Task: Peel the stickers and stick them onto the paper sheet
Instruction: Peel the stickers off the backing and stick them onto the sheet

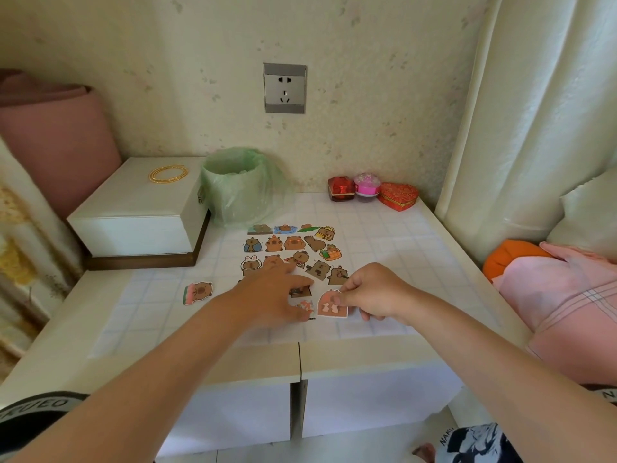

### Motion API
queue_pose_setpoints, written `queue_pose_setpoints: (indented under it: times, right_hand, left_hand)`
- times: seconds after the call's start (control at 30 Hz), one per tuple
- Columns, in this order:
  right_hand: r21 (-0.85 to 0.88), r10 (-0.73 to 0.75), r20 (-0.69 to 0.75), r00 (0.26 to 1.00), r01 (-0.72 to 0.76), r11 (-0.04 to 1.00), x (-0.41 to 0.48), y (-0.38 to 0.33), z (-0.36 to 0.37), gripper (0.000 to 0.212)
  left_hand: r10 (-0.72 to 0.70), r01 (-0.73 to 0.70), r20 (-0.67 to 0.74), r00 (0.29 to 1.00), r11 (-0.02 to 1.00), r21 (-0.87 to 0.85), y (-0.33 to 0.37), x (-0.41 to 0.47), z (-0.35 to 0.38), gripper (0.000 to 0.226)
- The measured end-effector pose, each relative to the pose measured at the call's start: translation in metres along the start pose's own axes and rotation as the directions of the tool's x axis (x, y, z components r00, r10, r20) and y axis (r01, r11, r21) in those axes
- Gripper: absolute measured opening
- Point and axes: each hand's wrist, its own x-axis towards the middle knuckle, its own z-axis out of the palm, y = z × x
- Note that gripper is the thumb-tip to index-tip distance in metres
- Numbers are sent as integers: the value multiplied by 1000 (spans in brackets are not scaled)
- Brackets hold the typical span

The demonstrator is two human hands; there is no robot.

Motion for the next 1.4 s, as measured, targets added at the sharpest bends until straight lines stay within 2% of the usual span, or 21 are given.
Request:
queue_pose_setpoints:
  times: [0.2, 0.37, 0.47, 0.6, 0.7, 0.87, 1.0, 1.13, 1.4]
  right_hand:
    - [10, 58, -37, 998, -58, 998, -3, 0, 0, 21]
    - [151, 176, -50, 983, -167, 974, 0, 2, 4, 29]
    - [166, 196, -66, 978, -183, 969, -3, 0, 6, 29]
    - [144, 157, -68, 985, -146, 979, -2, 3, 5, 21]
    - [59, 64, -66, 996, -61, 996, 0, 4, 1, 15]
    - [-24, -71, 17, 997, 71, 997, -3, 1, -1, 12]
    - [-33, -98, 43, 994, 99, 995, -1, 0, -1, 10]
    - [-76, -119, 11, 993, 120, 990, 3, 1, 2, 14]
    - [-113, -119, -22, 993, 116, 987, 6, 2, 5, 10]
  left_hand:
    - [10, -10, -19, 1000, 1000, -21, 2, -1, -1, 69]
    - [15, -16, -20, 1000, 1000, -15, 3, -3, -3, 68]
    - [11, -11, -23, 1000, 1000, -22, 4, -3, -3, 67]
    - [7, -8, -19, 1000, 999, -35, 4, -4, -3, 67]
    - [6, -6, -11, 1000, 1000, -27, 4, -3, -3, 68]
    - [2, -2, -8, 1000, 1000, -26, 4, -3, -4, 68]
    - [3, -3, -8, 1000, 1000, -20, 5, -3, -4, 68]
    - [4, -4, -10, 1000, 1000, -22, 5, -2, -4, 68]
    - [2, -3, -13, 1000, 1000, -28, 5, -3, -4, 69]
